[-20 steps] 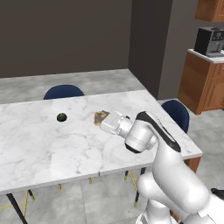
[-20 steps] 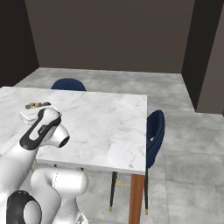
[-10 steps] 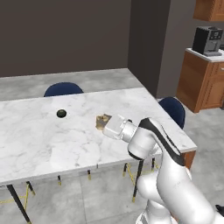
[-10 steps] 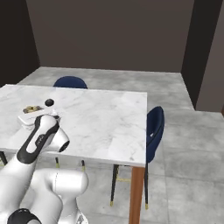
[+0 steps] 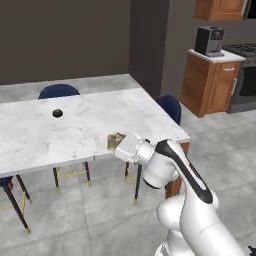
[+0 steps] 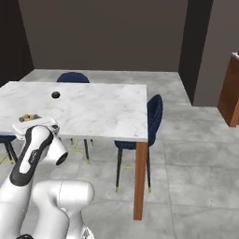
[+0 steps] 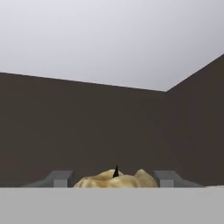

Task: Pick the candle and candle from the dining table and place them in the open cabinet. Close the cabinet after placing the objects.

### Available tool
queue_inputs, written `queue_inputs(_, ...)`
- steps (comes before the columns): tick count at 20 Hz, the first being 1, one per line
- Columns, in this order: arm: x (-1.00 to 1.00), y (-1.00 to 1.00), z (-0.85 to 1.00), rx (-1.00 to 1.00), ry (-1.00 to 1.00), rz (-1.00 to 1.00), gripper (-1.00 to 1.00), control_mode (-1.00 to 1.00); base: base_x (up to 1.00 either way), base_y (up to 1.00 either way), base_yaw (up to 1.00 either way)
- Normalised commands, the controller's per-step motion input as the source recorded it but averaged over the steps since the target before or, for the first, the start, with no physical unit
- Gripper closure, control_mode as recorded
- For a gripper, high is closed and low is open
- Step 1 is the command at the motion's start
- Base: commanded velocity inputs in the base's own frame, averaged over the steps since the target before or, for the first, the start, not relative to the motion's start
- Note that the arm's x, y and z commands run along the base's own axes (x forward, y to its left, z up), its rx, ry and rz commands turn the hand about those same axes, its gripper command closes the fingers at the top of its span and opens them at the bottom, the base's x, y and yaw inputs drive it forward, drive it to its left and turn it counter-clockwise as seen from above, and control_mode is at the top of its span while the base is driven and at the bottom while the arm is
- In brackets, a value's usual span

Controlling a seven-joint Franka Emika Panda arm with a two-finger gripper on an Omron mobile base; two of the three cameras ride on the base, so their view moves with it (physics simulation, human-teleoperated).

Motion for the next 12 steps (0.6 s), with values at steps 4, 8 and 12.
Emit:
queue_inputs(4, 0.00, 0.00, 0.00, 0.00, 0.00, 0.00, 1.00, 1.00, -0.34, -0.37, -0.53)
queue_inputs(8, 0.00, 0.00, 0.00, 0.00, 0.00, 0.00, 1.00, 1.00, -0.24, -0.46, -0.71)
queue_inputs(12, 0.00, 0.00, 0.00, 0.00, 0.00, 0.00, 1.00, 1.00, -0.04, -0.40, -0.83)
